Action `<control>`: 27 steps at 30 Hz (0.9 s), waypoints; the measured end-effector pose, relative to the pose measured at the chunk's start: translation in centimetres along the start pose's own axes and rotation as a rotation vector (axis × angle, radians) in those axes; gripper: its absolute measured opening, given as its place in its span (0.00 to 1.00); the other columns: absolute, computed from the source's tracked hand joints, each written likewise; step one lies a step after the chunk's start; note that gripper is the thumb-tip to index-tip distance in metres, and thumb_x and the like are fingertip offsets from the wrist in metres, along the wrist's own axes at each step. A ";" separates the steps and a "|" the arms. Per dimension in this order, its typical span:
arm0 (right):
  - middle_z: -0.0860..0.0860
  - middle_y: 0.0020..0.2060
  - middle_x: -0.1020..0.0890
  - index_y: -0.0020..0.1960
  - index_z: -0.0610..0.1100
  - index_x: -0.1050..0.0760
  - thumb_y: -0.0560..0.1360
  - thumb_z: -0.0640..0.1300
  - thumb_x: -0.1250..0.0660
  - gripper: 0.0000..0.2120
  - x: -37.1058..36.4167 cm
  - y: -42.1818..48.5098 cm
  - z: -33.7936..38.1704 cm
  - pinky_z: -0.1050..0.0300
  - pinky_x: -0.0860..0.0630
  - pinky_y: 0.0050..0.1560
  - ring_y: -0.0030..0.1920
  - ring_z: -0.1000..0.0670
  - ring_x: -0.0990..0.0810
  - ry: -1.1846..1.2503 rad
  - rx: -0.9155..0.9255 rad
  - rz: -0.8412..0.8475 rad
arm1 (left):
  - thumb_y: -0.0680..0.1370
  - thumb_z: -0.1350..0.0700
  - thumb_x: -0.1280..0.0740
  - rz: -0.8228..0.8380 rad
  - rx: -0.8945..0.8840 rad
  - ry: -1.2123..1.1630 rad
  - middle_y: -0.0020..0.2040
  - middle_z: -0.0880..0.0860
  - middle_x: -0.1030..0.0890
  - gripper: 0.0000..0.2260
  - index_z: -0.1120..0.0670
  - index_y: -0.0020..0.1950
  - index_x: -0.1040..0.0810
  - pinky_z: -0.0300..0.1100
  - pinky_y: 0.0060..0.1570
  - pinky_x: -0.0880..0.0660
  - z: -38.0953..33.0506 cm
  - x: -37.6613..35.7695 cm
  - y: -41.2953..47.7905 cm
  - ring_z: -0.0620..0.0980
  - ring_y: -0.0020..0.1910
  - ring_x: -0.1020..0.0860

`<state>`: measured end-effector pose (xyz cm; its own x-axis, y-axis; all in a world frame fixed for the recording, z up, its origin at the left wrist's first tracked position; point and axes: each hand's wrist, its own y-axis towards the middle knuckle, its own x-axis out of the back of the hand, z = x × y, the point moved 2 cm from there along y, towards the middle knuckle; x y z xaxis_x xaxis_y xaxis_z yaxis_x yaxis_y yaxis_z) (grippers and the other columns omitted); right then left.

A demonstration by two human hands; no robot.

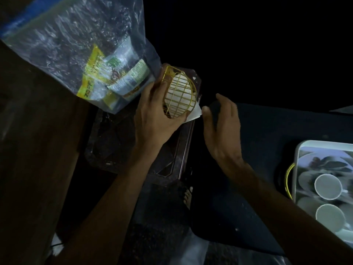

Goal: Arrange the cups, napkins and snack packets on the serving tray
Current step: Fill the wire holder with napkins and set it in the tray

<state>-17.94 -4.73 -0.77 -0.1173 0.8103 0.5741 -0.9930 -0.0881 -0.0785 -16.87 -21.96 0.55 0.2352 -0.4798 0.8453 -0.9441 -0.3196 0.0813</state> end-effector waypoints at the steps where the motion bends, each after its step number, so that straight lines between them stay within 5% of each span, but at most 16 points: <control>1: 0.45 0.70 0.30 0.74 0.40 0.35 0.82 0.52 0.40 0.25 0.5 0.0 0.4 0.61 0.28 0.65 0.68 0.53 0.30 0.102 -0.037 -0.040 | 0.67 0.38 0.25 -0.024 0.037 -0.069 0.73 0.53 0.29 0.38 0.51 0.73 0.28 0.22 0.63 0.41 0.0 0.3 -0.7 0.48 0.72 0.30; 3: 0.49 0.64 0.24 0.71 0.41 0.31 0.81 0.51 0.38 0.22 1.4 -0.1 1.2 0.72 0.26 0.56 0.60 0.60 0.24 0.247 -0.097 -0.029 | 0.66 0.39 0.24 -0.053 0.107 -0.199 0.73 0.52 0.28 0.38 0.51 0.73 0.27 0.22 0.64 0.37 -0.3 0.8 -2.3 0.46 0.71 0.30; 5: 0.53 0.59 0.21 0.70 0.43 0.30 0.80 0.52 0.37 0.21 2.0 -0.4 1.7 0.77 0.27 0.48 0.56 0.66 0.22 0.343 -0.132 0.074 | 0.66 0.39 0.24 -0.069 0.168 -0.329 0.71 0.51 0.28 0.38 0.51 0.73 0.27 0.34 0.64 0.26 -0.8 1.1 -4.1 0.44 0.70 0.28; 10: 0.56 0.55 0.17 0.68 0.47 0.27 0.80 0.54 0.38 0.19 3.6 -2.8 2.0 0.63 0.20 0.54 0.54 0.63 0.19 0.453 -0.178 0.305 | 0.67 0.42 0.23 -0.018 0.260 -0.592 0.68 0.46 0.25 0.35 0.47 0.73 0.28 0.42 0.57 0.19 -2.9 0.8 -8.6 0.44 0.65 0.23; 15: 0.55 0.52 0.15 0.63 0.49 0.23 0.80 0.54 0.38 0.15 6.7 -5.6 0.1 0.49 0.19 0.56 0.53 0.58 0.17 0.463 -0.256 0.278 | 0.70 0.43 0.25 0.103 0.282 -0.711 0.71 0.45 0.26 0.33 0.43 0.74 0.30 0.32 0.57 0.23 -5.9 -0.8 -12.4 0.41 0.68 0.25; 20: 0.56 0.51 0.14 0.60 0.52 0.21 0.79 0.53 0.36 0.12 11.4 -8.1 -3.0 0.47 0.19 0.55 0.52 0.57 0.16 0.463 -0.323 0.179 | 0.69 0.42 0.24 0.186 0.340 -0.740 0.73 0.38 0.29 0.34 0.39 0.74 0.31 0.39 0.66 0.28 -11.0 -3.0 -15.7 0.36 0.71 0.30; 23: 0.55 0.50 0.14 0.60 0.52 0.21 0.80 0.53 0.36 0.11 14.9 -9.7 -5.0 0.47 0.18 0.53 0.51 0.55 0.15 0.464 -0.357 0.112 | 0.69 0.45 0.24 0.209 0.415 -0.899 0.68 0.39 0.23 0.31 0.39 0.71 0.27 0.39 0.61 0.24 -15.5 -3.9 -17.4 0.37 0.68 0.25; 27: 0.56 0.49 0.14 0.60 0.51 0.21 0.80 0.52 0.36 0.12 20.0 -11.7 -7.7 0.56 0.18 0.48 0.50 0.57 0.16 0.435 -0.384 0.042 | 0.74 0.44 0.29 0.297 0.478 -1.034 0.61 0.31 0.20 0.24 0.43 0.69 0.25 0.23 0.51 0.26 -21.7 -5.4 -19.2 0.30 0.61 0.22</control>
<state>-8.61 16.90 5.36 -0.0598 0.9814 0.1827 -0.9023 0.0252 -0.4305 -5.08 4.51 5.88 0.3036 -0.9514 -0.0512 -0.8626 -0.2517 -0.4389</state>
